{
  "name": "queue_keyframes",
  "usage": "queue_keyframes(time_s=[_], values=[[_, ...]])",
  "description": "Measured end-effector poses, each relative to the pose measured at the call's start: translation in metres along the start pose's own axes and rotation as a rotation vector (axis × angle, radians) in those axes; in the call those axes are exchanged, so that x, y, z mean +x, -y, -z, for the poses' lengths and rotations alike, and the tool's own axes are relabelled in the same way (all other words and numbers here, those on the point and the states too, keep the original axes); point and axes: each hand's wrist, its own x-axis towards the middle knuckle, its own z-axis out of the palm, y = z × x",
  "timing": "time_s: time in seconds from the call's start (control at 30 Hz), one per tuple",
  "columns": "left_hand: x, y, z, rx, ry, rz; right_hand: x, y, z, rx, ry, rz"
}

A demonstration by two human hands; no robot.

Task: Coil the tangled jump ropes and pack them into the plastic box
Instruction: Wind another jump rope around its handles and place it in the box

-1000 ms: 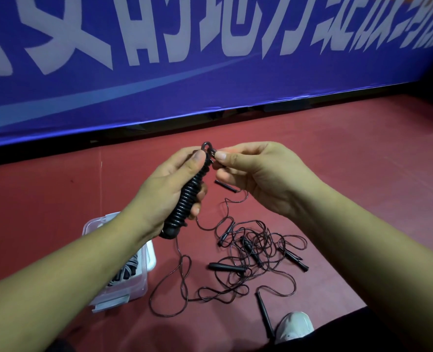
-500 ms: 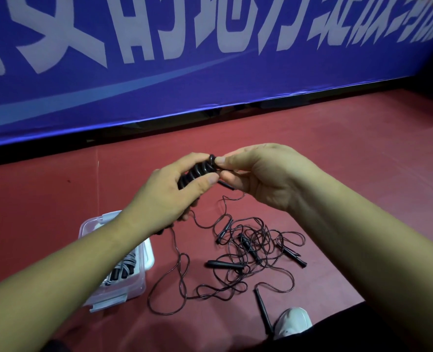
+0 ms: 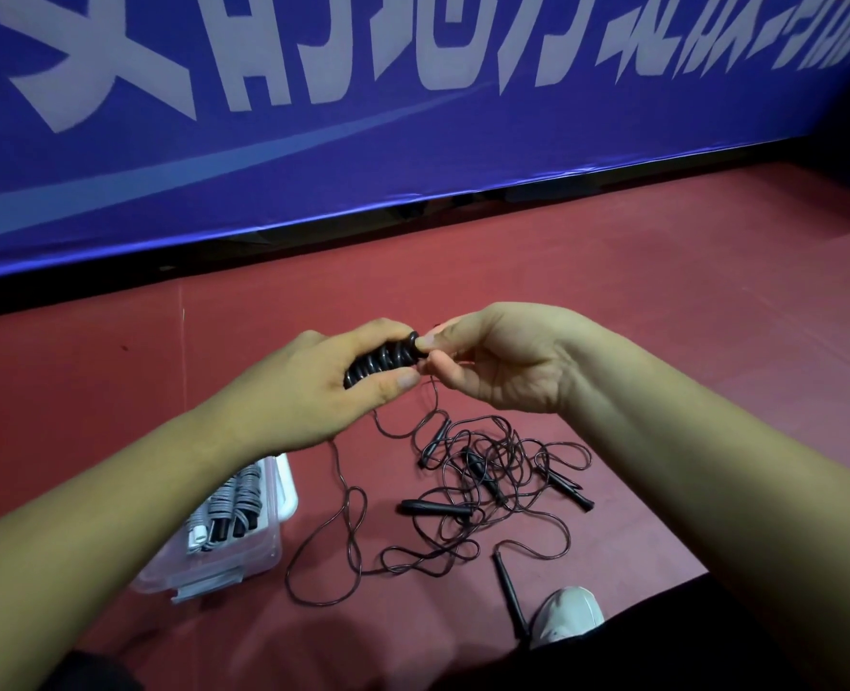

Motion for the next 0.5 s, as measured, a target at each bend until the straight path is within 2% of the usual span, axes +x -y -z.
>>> queue_keyframes(time_s=[0.07,0.2,0.33,0.5], values=[[-0.0029,-0.0018,-0.0007,-0.030,0.012,0.000,-0.0001,0.0002,0.0011,-0.017,0.016,-0.001],[-0.0040,-0.0089,-0.0019,-0.354,-0.016,0.050,-0.0047,0.0058,0.0032,-0.007,0.080,0.040],[0.0008,-0.0090,0.0014,-0.546,-0.024,0.026,-0.0080,0.0095,0.0025,0.005,0.134,0.088],[-0.0007,-0.0081,0.0042,-0.546,-0.024,0.000,-0.0067,0.0058,-0.0002,0.009,0.115,0.128]])
